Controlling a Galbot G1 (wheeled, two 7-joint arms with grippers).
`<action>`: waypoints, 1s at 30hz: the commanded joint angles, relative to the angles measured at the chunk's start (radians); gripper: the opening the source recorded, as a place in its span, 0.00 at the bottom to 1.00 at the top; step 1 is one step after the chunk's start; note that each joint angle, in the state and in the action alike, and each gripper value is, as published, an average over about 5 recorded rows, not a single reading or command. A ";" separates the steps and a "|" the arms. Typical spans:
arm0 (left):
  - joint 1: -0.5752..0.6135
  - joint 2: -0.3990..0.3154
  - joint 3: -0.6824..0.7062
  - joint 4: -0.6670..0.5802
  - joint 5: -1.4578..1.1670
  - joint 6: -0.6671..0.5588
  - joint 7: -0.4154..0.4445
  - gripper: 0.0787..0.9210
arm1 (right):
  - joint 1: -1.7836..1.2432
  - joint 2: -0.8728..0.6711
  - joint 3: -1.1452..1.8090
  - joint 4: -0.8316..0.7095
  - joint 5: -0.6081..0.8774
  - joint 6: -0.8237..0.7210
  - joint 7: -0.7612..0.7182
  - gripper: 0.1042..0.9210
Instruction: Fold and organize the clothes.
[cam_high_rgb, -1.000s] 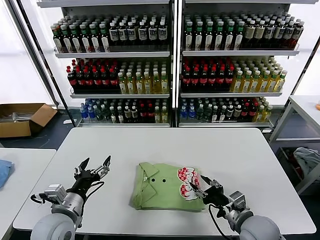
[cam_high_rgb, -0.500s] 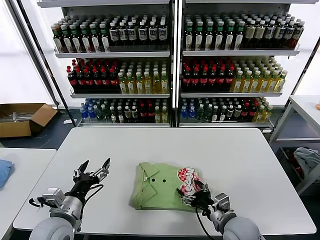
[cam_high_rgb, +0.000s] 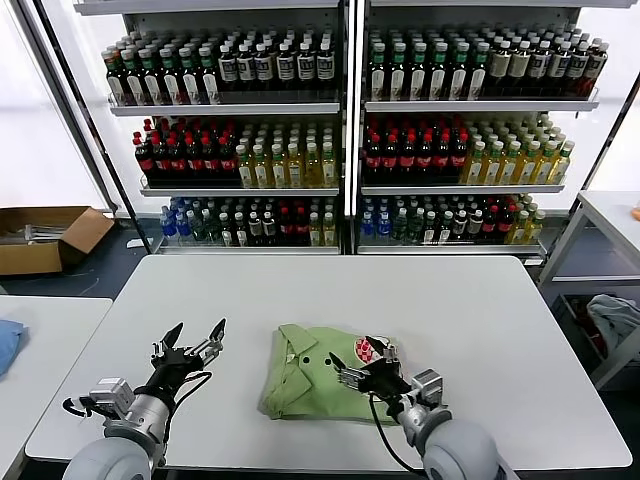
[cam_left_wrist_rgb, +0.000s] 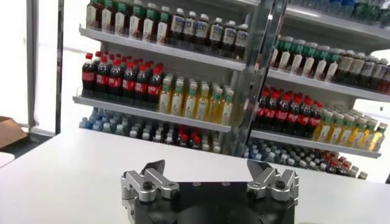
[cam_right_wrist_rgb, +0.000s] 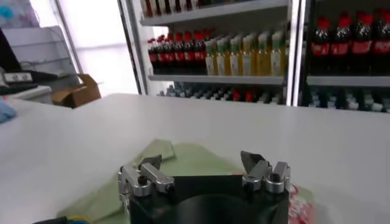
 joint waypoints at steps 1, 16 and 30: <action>0.023 0.003 -0.008 -0.005 -0.001 -0.006 0.005 0.88 | 0.172 0.178 -0.175 -0.316 -0.204 -0.028 0.037 0.88; 0.019 0.006 -0.013 0.004 -0.021 -0.017 0.011 0.88 | 0.123 0.058 -0.077 -0.024 -0.096 -0.031 0.054 0.88; 0.021 0.019 -0.142 0.038 -0.029 -0.049 0.133 0.88 | -0.332 0.073 0.492 0.196 -0.203 0.165 -0.147 0.88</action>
